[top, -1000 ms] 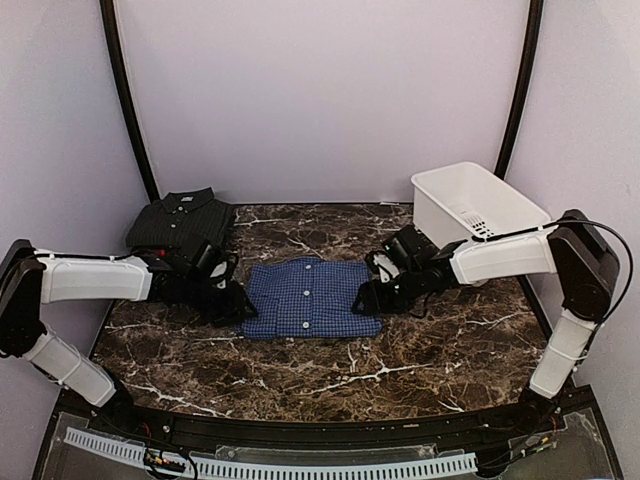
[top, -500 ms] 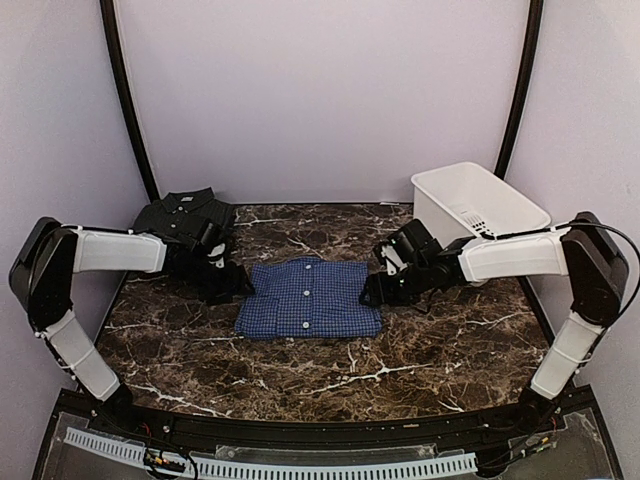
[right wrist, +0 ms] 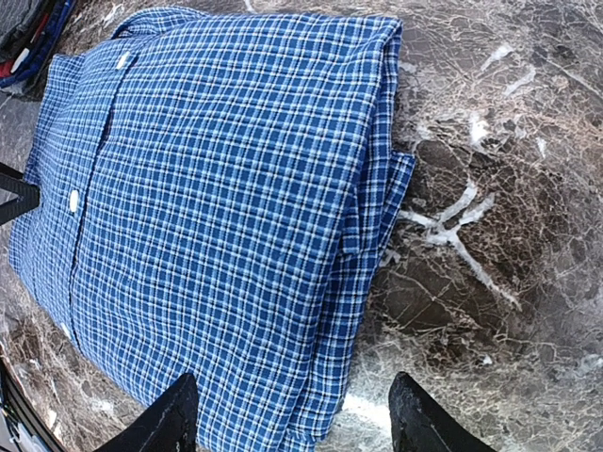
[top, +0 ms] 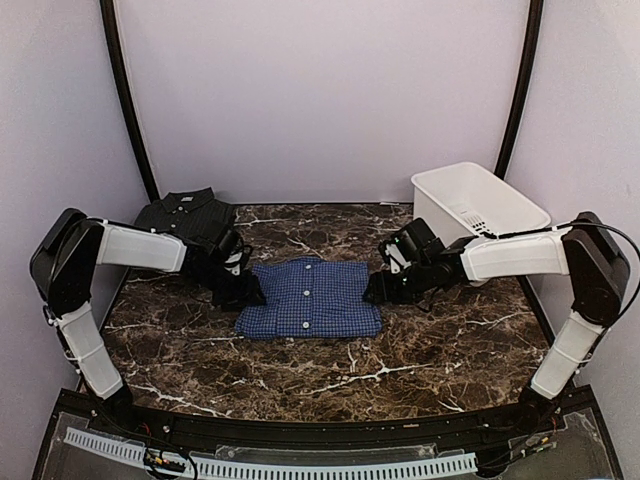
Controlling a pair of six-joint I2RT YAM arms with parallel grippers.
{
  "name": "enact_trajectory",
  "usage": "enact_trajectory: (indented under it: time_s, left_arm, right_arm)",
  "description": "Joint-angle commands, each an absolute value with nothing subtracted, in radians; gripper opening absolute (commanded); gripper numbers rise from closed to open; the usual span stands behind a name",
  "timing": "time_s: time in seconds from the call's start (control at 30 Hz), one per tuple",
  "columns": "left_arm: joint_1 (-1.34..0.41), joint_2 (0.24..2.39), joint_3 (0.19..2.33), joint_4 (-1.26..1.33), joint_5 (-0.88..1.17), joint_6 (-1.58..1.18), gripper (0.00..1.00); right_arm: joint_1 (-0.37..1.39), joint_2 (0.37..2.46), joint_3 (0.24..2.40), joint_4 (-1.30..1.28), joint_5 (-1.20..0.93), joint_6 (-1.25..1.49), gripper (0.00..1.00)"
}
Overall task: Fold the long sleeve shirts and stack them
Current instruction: Pick up the square-folded shirt from the center of the board.
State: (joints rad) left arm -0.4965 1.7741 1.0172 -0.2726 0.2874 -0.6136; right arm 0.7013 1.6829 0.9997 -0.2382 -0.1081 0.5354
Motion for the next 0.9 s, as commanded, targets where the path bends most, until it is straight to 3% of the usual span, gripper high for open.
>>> enact_trajectory:
  time_s: [0.0,0.2,0.43,0.7,0.87]
  left_arm:
    - [-0.534,1.822,1.038,-0.337,0.253,-0.625,0.50]
    - [-0.541,1.836,1.020,-0.274,0.301,-0.678,0.34]
    - [-0.539,1.828,1.042,-0.249,0.322,-0.699,0.02]
    - [-0.526,1.694,1.100,-0.377,0.287,-0.642,0.00]
    - [-0.495,1.630,1.114,-0.490,0.284,-0.576,0.00]
  right_arm:
    - [0.696,1.682,1.001,-0.204,-0.104,0.541,0.66]
    - [0.694,1.694,1.005,-0.190,-0.105,0.543,0.66]
    - [0.692,1.713,1.009,-0.169,-0.110,0.548,0.66]
    - [0.682,1.718,1.038,-0.190,-0.081,0.546,0.65]
    - [0.685,1.742,1.069,-0.196,-0.107,0.542,0.51]
